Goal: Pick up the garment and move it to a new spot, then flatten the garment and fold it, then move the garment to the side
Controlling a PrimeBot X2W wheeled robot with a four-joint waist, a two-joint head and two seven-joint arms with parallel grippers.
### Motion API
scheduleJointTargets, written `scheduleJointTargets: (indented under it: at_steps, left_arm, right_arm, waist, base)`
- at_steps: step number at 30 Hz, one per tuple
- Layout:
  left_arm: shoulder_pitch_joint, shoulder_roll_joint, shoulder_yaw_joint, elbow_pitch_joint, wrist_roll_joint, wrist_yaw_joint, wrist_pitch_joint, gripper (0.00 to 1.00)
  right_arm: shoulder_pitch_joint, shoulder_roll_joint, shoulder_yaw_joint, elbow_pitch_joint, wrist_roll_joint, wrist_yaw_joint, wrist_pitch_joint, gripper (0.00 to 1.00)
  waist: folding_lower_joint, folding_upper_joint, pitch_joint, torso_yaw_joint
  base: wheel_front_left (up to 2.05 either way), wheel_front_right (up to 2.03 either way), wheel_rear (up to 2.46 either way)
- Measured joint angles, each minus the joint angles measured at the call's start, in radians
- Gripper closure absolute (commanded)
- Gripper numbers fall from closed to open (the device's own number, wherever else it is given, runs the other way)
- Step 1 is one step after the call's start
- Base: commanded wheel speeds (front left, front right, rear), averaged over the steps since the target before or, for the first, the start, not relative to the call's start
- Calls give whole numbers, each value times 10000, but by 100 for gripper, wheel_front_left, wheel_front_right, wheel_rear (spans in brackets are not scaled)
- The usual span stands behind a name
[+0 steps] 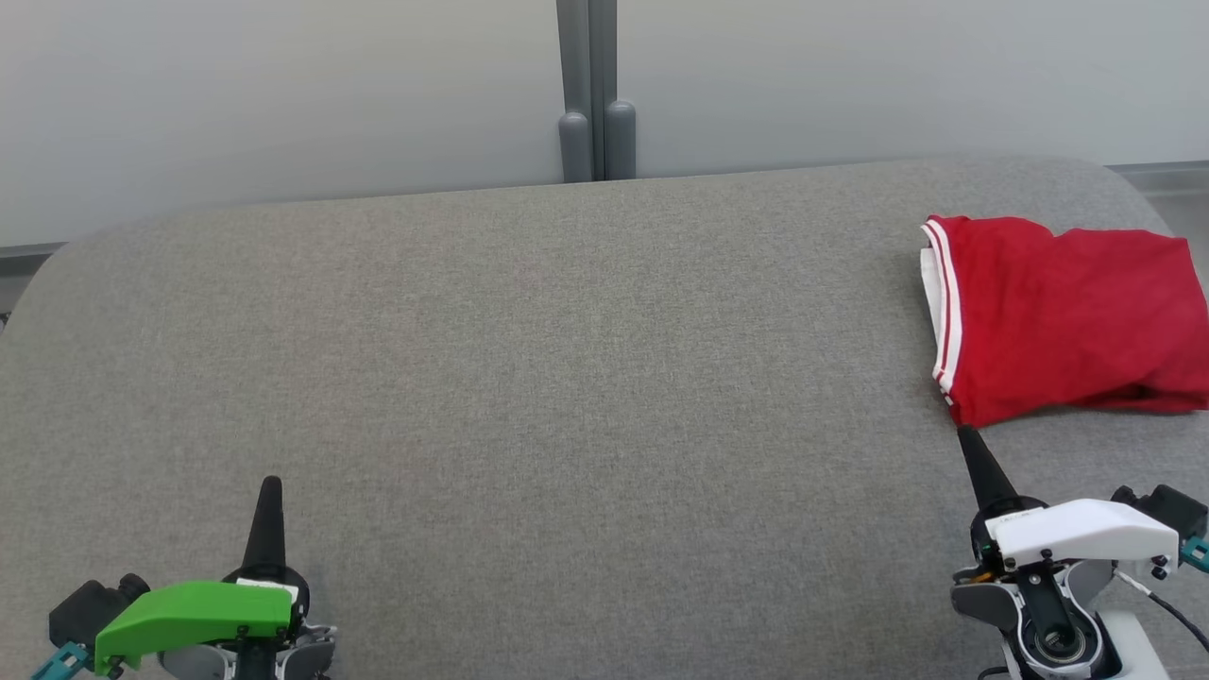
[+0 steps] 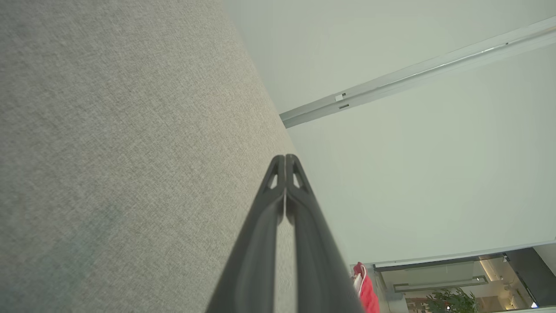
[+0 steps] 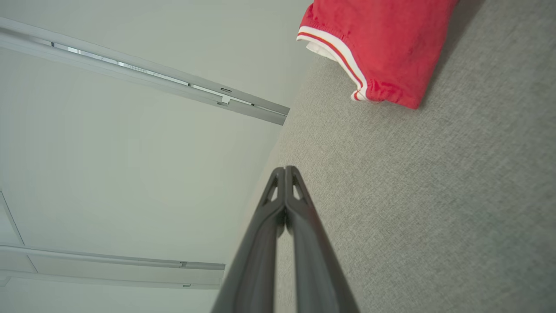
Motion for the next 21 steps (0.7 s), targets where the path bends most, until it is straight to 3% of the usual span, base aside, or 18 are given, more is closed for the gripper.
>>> scheduleJointTargets:
  at_steps: [21]
  left_arm:
    - [-154,17,138,-314,-1956,-98,441,100]
  right_arm:
    - [1,-12,-249,-343,2008,-2,520,100]
  waist:
    - [0,0,34,-29]
  base:
    - [0,0,0]
